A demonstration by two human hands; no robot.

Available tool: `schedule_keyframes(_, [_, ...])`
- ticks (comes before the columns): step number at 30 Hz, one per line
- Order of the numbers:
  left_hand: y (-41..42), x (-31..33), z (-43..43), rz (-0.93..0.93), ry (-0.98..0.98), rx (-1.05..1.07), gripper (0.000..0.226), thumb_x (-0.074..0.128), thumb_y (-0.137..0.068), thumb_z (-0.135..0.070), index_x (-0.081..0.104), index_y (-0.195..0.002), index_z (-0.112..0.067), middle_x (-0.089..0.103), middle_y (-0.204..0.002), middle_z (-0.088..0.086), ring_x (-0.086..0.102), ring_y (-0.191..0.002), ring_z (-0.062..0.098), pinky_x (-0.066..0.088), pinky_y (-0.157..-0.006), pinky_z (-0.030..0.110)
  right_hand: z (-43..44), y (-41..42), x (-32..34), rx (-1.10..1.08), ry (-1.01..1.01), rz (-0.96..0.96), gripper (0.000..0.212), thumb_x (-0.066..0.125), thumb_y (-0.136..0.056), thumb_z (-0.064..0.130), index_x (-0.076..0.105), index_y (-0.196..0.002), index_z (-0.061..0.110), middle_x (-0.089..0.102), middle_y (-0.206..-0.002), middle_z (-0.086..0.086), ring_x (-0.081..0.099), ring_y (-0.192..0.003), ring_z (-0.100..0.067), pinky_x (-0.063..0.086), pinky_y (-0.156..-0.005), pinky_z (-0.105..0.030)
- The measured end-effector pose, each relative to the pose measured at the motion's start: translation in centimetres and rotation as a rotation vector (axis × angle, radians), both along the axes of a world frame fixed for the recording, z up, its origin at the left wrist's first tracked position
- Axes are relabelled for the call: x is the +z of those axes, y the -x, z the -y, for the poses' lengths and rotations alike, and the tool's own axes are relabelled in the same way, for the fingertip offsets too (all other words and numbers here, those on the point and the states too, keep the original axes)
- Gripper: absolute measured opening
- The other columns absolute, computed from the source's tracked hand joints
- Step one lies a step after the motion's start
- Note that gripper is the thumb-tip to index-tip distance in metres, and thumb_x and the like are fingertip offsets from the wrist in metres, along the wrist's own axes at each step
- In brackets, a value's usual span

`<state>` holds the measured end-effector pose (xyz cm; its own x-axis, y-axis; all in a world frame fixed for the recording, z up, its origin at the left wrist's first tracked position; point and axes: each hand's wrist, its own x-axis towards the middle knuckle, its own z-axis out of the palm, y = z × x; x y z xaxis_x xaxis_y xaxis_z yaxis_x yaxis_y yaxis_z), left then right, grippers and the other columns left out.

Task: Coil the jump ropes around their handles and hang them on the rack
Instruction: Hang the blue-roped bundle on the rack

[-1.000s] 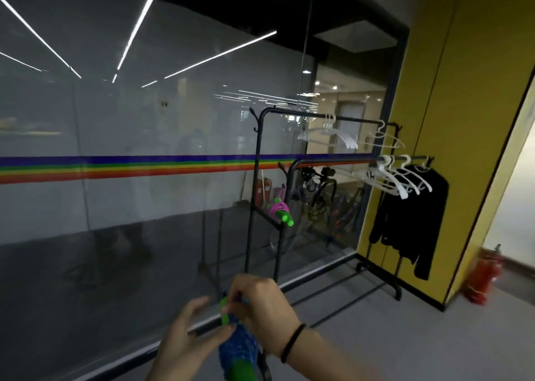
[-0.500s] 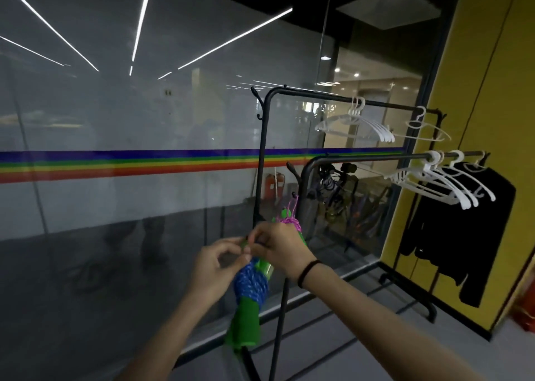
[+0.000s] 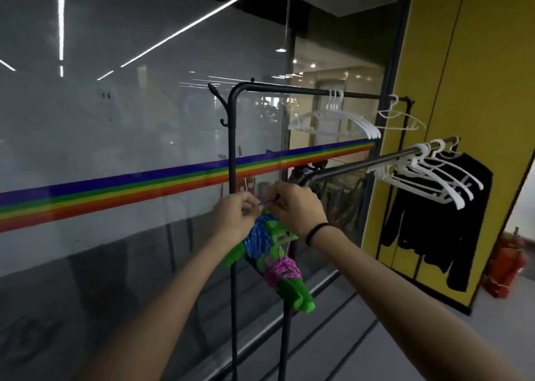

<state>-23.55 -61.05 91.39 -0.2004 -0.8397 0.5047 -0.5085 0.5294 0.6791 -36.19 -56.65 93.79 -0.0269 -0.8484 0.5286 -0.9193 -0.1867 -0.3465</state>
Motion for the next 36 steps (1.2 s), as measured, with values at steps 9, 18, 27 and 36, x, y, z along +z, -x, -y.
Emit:
schedule_keyframes(9, [0.5,1.0,6.3,0.025,-0.052,-0.434,0.007,0.057,-0.088,-0.006,0.061,-0.092,-0.01,0.068,-0.081,-0.004,0.067,-0.082,0.01,0.053,-0.078,0.031,2.8,0.7,-0.1,-0.154,0.101,-0.018,0.014,0.058,-0.081,0.031,0.058,-0.095,0.028,0.071,-0.086,-0.006,0.065,-0.084,-0.034,0.054,-0.067,-0.041])
schedule_keyframes(18, [1.6,0.9,7.9,-0.022,-0.158,-0.528,0.008,0.062,-0.086,-0.012,0.064,-0.088,-0.019,0.069,-0.084,-0.003,0.064,-0.076,-0.002,0.047,-0.067,0.012,3.6,2.4,-0.5,-0.132,0.115,0.239,0.008,0.061,-0.085,0.022,0.067,-0.086,0.017,0.067,-0.078,0.002,0.058,-0.07,-0.009,0.04,-0.056,-0.014])
schedule_keyframes(27, [1.6,-2.8,4.4,0.027,-0.141,-0.309,0.018,0.055,-0.085,0.005,0.07,-0.089,-0.006,0.068,-0.093,0.006,0.062,-0.089,0.015,0.047,-0.077,0.017,2.5,4.7,-3.1,-0.173,-0.004,0.125,0.014,0.056,-0.086,0.013,0.06,-0.099,0.011,0.069,-0.096,-0.012,0.063,-0.088,-0.029,0.049,-0.068,-0.034])
schedule_keyframes(36, [-6.8,-8.3,-10.3,-0.387,-0.39,0.08,0.023,0.051,-0.086,0.008,0.065,-0.079,-0.008,0.067,-0.074,0.002,0.063,-0.052,-0.003,0.043,-0.049,0.005,-5.2,-1.7,-5.6,0.403,0.0,0.221,0.01,0.059,-0.081,0.007,0.061,-0.09,0.011,0.068,-0.08,-0.006,0.061,-0.069,-0.019,0.045,-0.065,-0.028])
